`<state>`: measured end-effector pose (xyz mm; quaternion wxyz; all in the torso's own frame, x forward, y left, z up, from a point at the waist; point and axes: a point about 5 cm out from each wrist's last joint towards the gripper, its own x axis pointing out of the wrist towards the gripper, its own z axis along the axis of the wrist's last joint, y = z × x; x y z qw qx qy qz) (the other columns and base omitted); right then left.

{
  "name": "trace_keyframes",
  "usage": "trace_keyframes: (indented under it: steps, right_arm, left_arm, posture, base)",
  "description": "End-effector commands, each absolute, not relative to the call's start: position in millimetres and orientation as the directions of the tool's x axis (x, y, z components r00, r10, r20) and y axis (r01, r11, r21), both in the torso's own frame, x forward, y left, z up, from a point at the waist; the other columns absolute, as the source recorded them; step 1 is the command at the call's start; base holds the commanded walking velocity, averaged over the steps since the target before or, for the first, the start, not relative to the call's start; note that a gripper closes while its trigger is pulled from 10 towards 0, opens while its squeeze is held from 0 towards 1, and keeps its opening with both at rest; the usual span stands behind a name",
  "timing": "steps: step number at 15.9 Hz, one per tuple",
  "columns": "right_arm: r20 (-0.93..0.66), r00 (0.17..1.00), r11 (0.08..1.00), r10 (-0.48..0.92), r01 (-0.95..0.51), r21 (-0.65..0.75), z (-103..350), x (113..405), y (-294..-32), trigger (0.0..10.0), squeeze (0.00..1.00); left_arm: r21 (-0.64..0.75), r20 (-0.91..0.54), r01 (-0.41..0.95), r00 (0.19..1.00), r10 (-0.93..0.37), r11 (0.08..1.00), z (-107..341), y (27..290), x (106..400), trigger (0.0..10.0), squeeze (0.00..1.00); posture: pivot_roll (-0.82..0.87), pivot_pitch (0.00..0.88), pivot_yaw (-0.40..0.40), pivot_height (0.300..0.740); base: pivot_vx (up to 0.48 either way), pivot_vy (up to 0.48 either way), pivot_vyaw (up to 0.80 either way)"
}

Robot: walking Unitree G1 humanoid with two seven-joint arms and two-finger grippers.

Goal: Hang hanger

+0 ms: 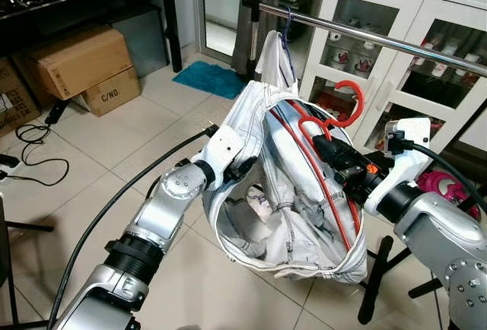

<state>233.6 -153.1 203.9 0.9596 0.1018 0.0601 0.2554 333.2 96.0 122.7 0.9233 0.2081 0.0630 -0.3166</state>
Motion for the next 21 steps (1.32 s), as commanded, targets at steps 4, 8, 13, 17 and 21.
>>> trace_keyframes:
  steps: [4, 8, 13, 17, 21]
  right_arm:
    - [0.016, 0.886, 0.861, 0.463, -0.454, 0.228, 218.3, 235.6, -160.5, 0.0, 0.0]
    - [0.021, 0.894, 0.866, 0.448, -0.439, 0.239, 218.6, 235.4, -162.7, 0.0, 0.0]
    - [0.022, 0.903, 0.873, 0.43, -0.422, 0.245, 219.3, 235.8, -165.7, 0.0, 0.0]
    - [0.023, 0.898, 0.869, 0.439, -0.43, 0.246, 220.6, 237.3, -165.4, 0.0, 0.0]
    - [0.022, 0.894, 0.863, 0.448, -0.439, 0.25, 221.4, 239.0, -165.2, 0.0, 0.0]
  left_arm:
    - [0.316, -0.246, 0.578, 0.816, -0.524, 0.752, 118.0, 102.4, 333.4, 0.0, 0.0]
    - [0.319, -0.233, 0.565, 0.825, -0.515, 0.761, 118.2, 103.8, 334.3, 0.0, 0.0]
    - [0.195, 0.023, 0.631, 0.762, -0.647, 0.751, 149.4, 87.9, 321.1, 0.0, 0.0]
    - [0.23, 0.157, 0.616, 0.74, -0.654, 0.753, 164.3, 98.5, 306.2, 10.0, 1.0]
    - [0.435, 0.001, 0.451, 0.865, -0.502, 0.779, 149.6, 127.0, 309.3, 10.0, 1.0]
  posture:
    - [0.02, 0.0, -0.025, 0.74]
    - [0.02, 0.0, -0.022, 0.74]
    - [0.02, 0.0, -0.022, 0.74]
    - [0.02, 0.0, -0.03, 0.74]
    - [0.03, 0.0, -0.034, 0.74]
  base:
    - [0.0, 0.0, 0.0]
    - [0.0, 0.0, 0.0]
    - [0.0, 0.0, 0.0]
    - [0.0, 0.0, 0.0]
    - [0.0, 0.0, 0.0]
